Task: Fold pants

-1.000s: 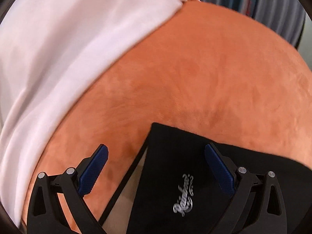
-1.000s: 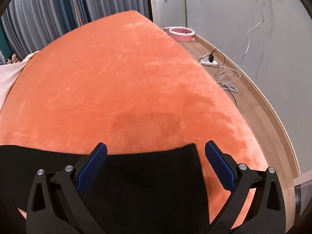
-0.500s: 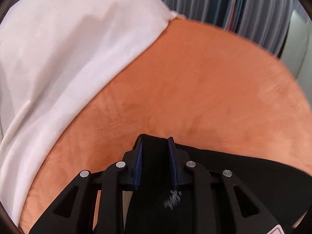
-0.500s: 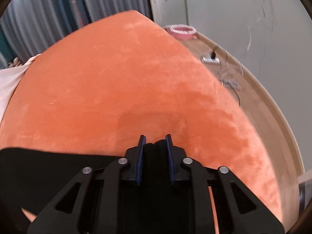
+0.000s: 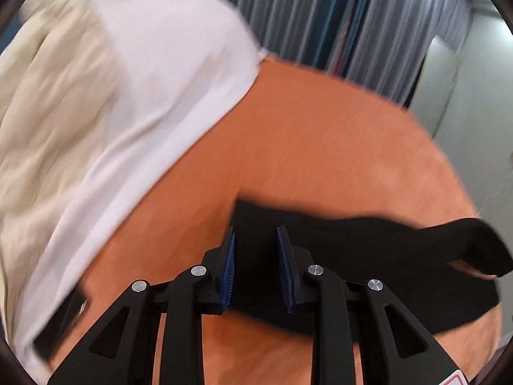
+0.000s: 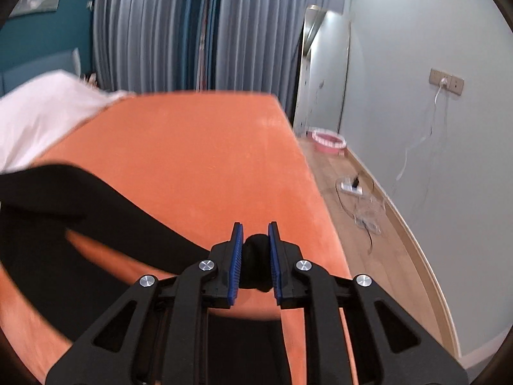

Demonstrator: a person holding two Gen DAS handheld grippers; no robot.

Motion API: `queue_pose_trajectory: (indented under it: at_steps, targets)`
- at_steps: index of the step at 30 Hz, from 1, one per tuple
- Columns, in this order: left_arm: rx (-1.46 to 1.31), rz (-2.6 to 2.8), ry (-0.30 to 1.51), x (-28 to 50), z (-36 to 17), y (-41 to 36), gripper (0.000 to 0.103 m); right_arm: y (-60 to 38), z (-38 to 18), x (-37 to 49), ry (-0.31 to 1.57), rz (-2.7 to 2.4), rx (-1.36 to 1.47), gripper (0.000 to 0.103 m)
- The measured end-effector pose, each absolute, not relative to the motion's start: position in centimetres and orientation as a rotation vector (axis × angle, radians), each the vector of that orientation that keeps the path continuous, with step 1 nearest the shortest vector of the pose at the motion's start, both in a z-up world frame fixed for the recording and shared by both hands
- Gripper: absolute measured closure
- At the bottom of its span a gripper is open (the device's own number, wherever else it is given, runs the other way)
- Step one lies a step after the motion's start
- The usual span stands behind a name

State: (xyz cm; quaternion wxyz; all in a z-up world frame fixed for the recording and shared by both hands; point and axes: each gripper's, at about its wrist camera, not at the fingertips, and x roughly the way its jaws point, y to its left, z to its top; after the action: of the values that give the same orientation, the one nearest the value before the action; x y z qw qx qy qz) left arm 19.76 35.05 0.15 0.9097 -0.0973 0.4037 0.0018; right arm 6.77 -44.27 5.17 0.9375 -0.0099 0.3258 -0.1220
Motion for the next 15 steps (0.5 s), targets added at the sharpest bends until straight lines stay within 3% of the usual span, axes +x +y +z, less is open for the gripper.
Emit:
queue_pose_trajectory:
  at_steps: [5, 8, 10, 12, 14, 15]
  targets:
    - [-0.139, 0.082, 1.018, 18.5, -9.0, 35.5, 0.078, -45.9, -1.5, 3.5, 0.815, -0.27, 0.055, 0.088]
    - [-0.142, 0.116, 0.989, 17.9, -10.3, 35.6, 0.074, -46.9, -4.7, 2.2, 0.888, -0.273, 0.117, 0.086]
    - [-0.147, 0.148, 0.966, 18.0, -10.0, 35.6, 0.062, -46.8, -4.9, 0.8, 0.855, -0.295, 0.142, 0.062]
    - [-0.132, 0.179, 0.967, 17.9, -9.4, 35.8, 0.041, -47.2, -4.3, -0.6, 0.819, -0.288, 0.205, 0.057]
    - [-0.146, 0.202, 0.938, 16.7, -7.8, 36.3, 0.035, -47.7, -3.5, -2.1, 0.779, -0.287, 0.268, 0.055]
    - [-0.154, 0.225, 0.922, 15.9, -7.3, 36.6, 0.027, -48.0, -2.9, -2.8, 0.755, -0.288, 0.309, 0.055]
